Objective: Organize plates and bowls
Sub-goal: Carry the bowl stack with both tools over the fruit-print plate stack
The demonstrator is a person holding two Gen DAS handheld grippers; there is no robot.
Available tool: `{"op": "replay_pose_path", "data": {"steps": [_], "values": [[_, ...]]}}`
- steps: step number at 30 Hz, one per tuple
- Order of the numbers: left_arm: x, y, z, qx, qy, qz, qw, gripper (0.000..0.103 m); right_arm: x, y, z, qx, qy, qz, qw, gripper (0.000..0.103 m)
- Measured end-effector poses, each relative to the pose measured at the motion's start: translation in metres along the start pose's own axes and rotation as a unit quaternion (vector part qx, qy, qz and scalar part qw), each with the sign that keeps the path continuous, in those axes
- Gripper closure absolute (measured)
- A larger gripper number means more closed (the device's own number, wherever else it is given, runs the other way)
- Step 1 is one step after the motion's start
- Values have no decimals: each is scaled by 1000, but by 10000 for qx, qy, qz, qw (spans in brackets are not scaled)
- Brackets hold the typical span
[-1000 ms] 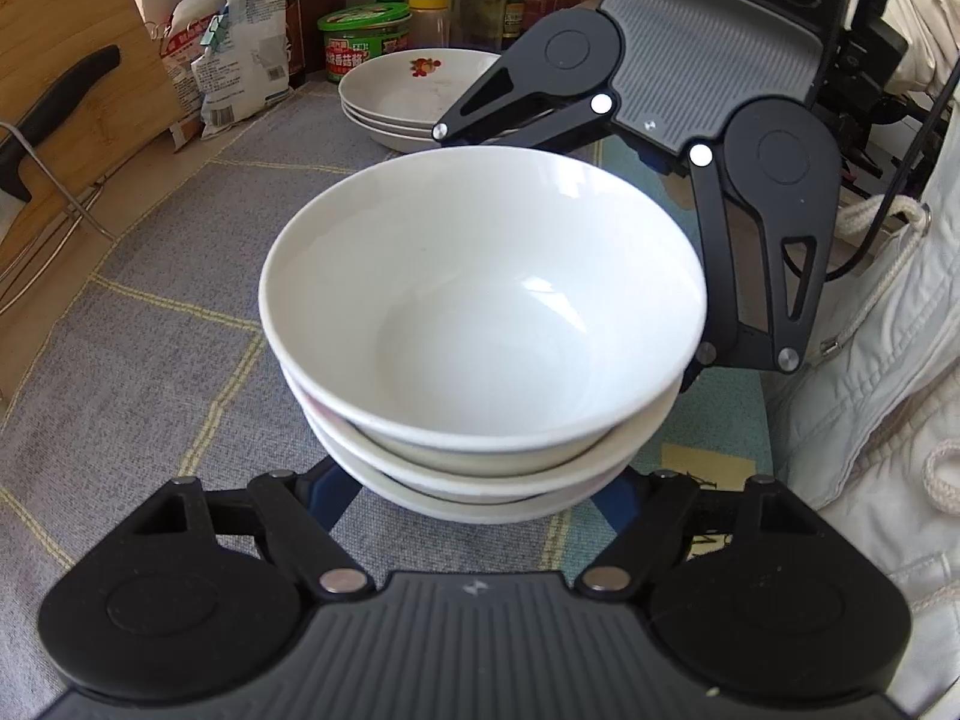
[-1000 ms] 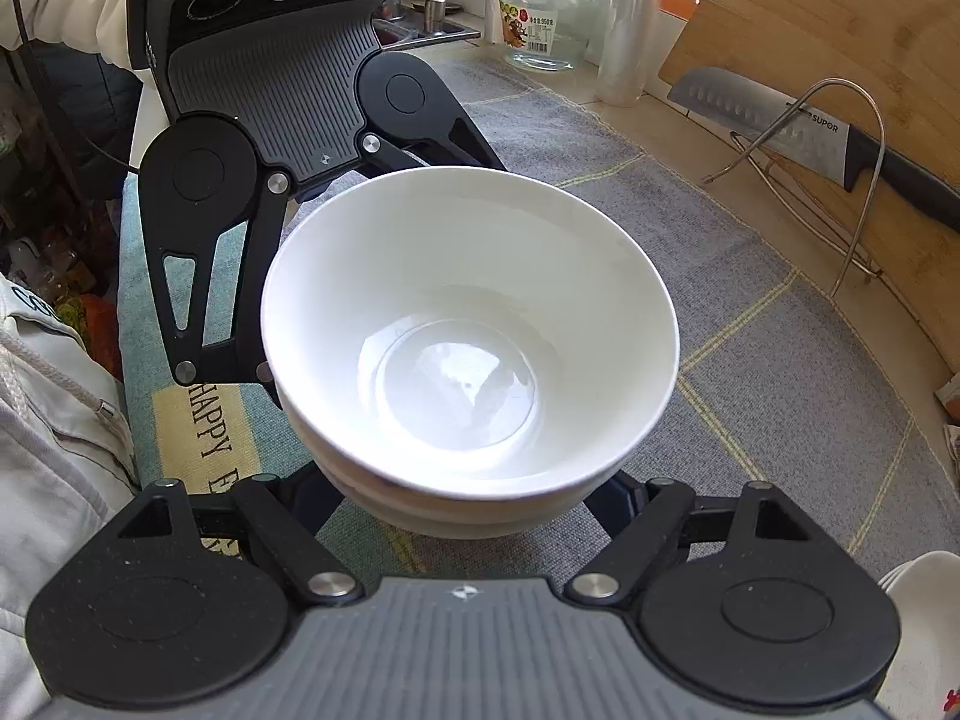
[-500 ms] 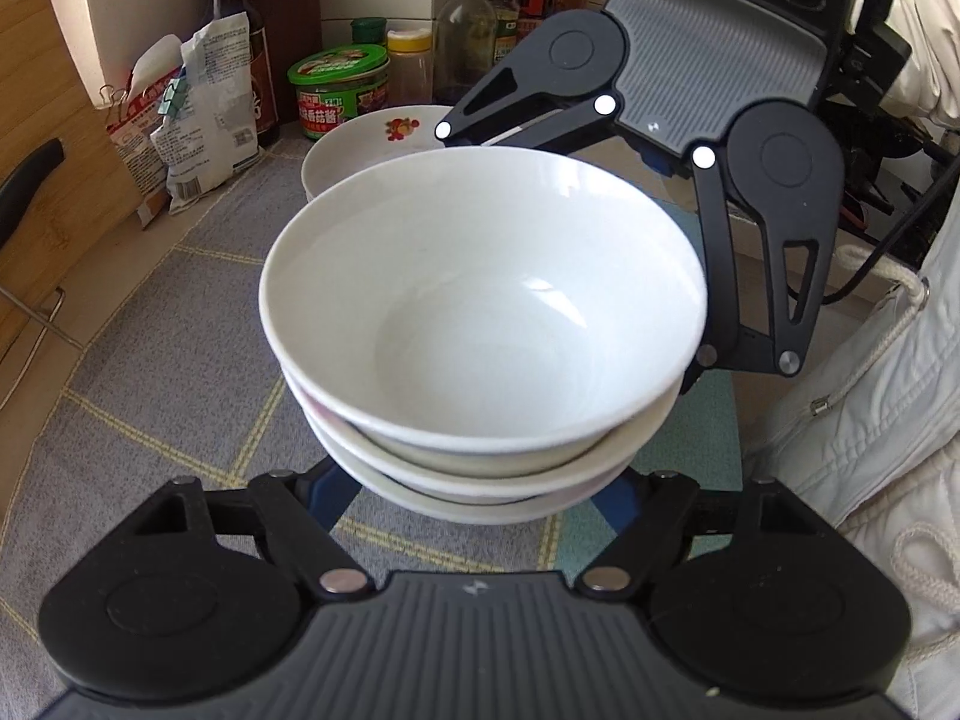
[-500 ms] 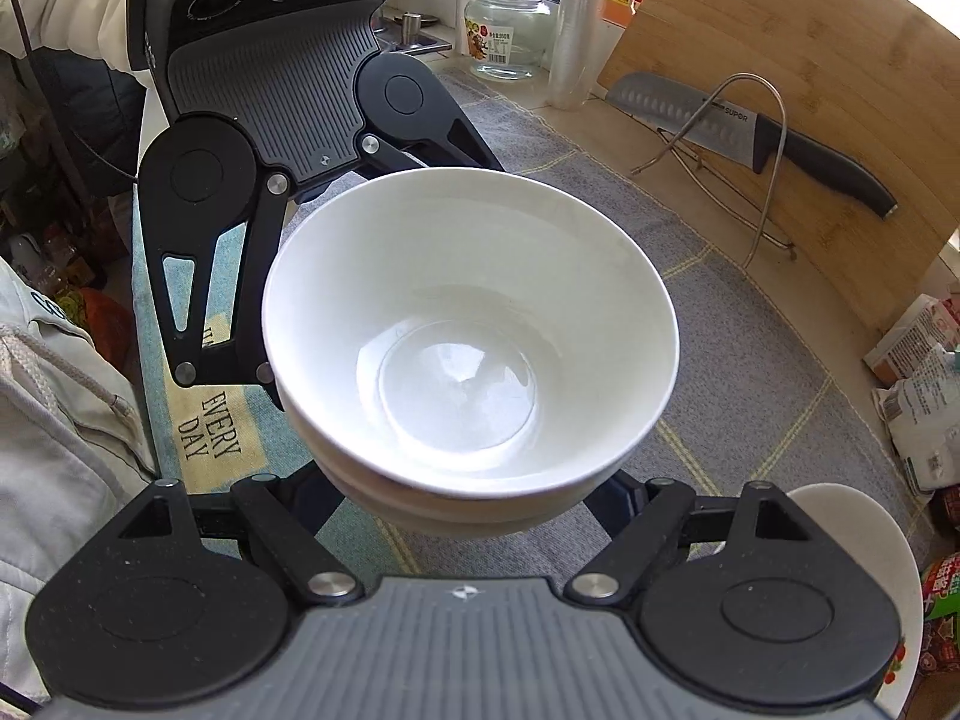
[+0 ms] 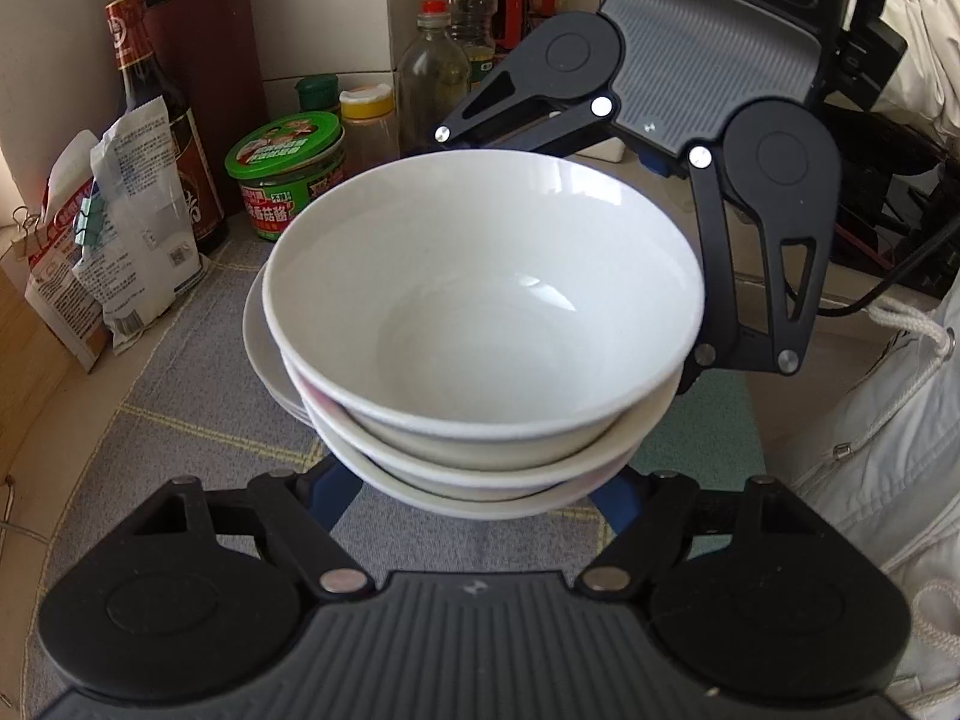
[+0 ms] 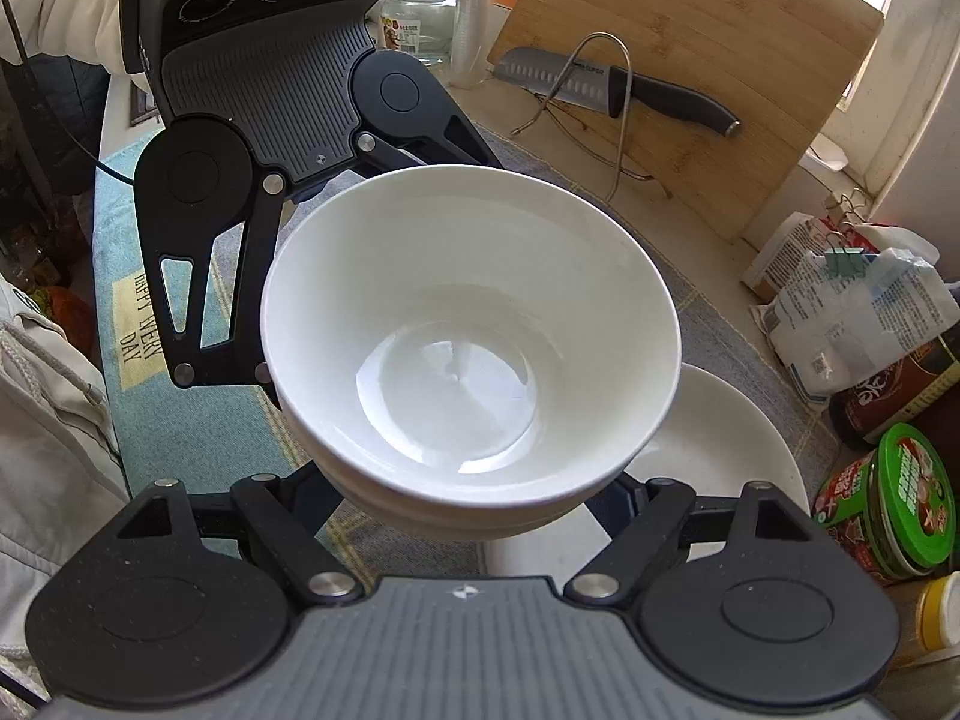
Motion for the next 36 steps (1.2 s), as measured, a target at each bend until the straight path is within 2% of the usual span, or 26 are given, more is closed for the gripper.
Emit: {"op": "replay_pose_path", "data": {"steps": [12, 28, 36], "values": [[-35, -42, 19, -6, -217, -25, 9998, 23, 20, 12, -56, 280, -105, -1, 9996, 16], [-37, -75, 40, 64, -135, 20, 9999, 23, 26, -5, -93, 334, -126, 184, 9992, 16], [-36, -83, 43, 144, -81, 32, 9999, 23, 30, -9, -97, 304, -165, 271, 9990, 16]]}}
Point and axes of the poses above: each gripper's, at about its wrist camera, not at the fingertips, and y roughly against the way its jaws point, z to its left, x to its underside, the point moved 8 cm from there along -y, roughly the way its jaws point, and after that the axes turned 13 degrees about -y, right-handed, at the moved point
